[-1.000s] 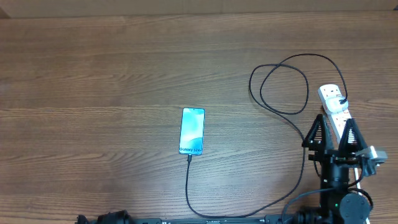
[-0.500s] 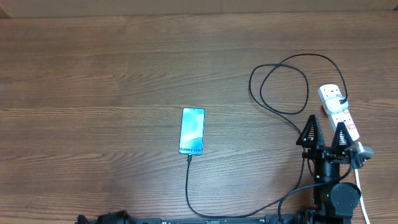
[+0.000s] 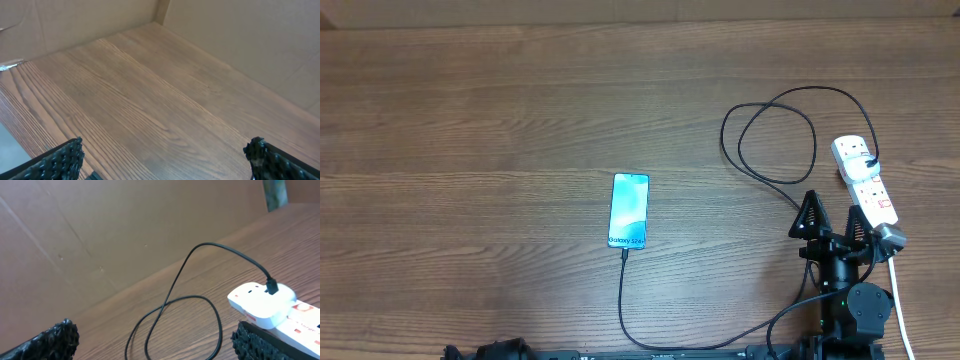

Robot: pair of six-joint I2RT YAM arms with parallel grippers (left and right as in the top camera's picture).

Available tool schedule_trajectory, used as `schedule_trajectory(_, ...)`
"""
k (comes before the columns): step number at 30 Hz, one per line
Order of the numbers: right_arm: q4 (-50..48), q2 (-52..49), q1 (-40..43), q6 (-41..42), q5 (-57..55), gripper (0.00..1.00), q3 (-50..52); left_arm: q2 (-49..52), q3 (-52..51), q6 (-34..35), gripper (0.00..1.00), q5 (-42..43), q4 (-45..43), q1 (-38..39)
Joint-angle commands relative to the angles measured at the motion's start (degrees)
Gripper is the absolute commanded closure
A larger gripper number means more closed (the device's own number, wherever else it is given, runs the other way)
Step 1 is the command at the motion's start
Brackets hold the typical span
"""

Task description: Plug charger to phone and switch on socket

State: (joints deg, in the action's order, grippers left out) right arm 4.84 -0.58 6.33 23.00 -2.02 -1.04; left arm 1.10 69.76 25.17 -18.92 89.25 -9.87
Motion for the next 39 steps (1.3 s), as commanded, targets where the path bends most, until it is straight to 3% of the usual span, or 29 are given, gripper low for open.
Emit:
schedule_trajectory(1,-0.4,0.4,-0.2,-4.3,-1.7,0.0,0.6,-0.9,0.2,0.6,0.0,-0.5,0.1,-0.3)
schedule_trajectory(5,-0.4,0.4,-0.2,-11.6,-1.1,0.0,0.6,-0.9,0.2,0.6,0.0,-0.6,0.1,-0.3)
schedule_trajectory(39,-0.2,0.4,-0.2,-11.1,0.4,0.0,0.6,-0.9,0.2,0.6,0.0,-0.5,0.1,-0.3)
